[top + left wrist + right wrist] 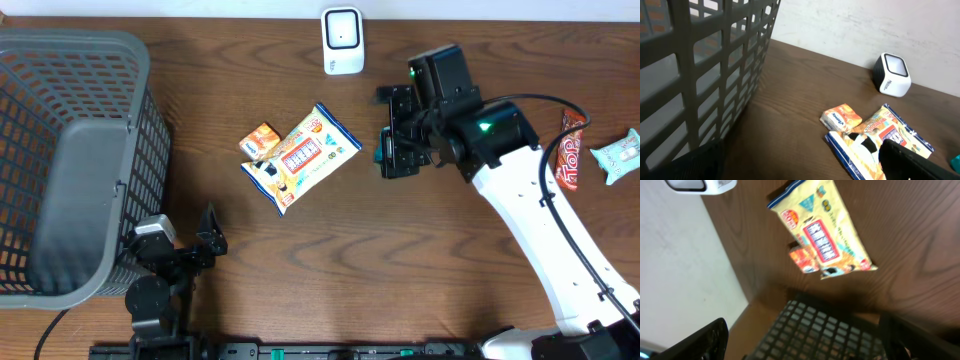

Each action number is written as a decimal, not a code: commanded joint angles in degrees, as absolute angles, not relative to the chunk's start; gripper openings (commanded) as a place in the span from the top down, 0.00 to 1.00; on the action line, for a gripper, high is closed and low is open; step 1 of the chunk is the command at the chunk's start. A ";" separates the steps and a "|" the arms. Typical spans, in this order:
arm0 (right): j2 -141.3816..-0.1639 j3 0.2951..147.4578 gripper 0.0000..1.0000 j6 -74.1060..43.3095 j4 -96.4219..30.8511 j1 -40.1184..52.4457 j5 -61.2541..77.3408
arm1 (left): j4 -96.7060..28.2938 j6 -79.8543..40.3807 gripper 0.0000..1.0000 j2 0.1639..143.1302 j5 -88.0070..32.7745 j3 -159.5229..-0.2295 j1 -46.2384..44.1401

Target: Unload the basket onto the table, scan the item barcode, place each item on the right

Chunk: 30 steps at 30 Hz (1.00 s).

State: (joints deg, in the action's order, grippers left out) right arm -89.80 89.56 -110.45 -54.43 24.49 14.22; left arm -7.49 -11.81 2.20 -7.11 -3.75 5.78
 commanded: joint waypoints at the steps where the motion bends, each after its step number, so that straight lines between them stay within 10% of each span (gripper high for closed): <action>1: -92.29 91.64 0.10 -113.97 -54.89 24.32 15.68 | -8.08 -11.70 0.02 2.11 -6.81 -2.37 5.67; 30: -99.33 91.88 0.17 -114.26 -63.57 20.62 14.20 | -8.08 -11.70 0.02 2.11 -6.81 -2.37 5.67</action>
State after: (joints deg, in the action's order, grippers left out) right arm -98.76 91.05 -115.37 -61.54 21.32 17.52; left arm -7.51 -11.81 2.20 -7.11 -3.75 5.78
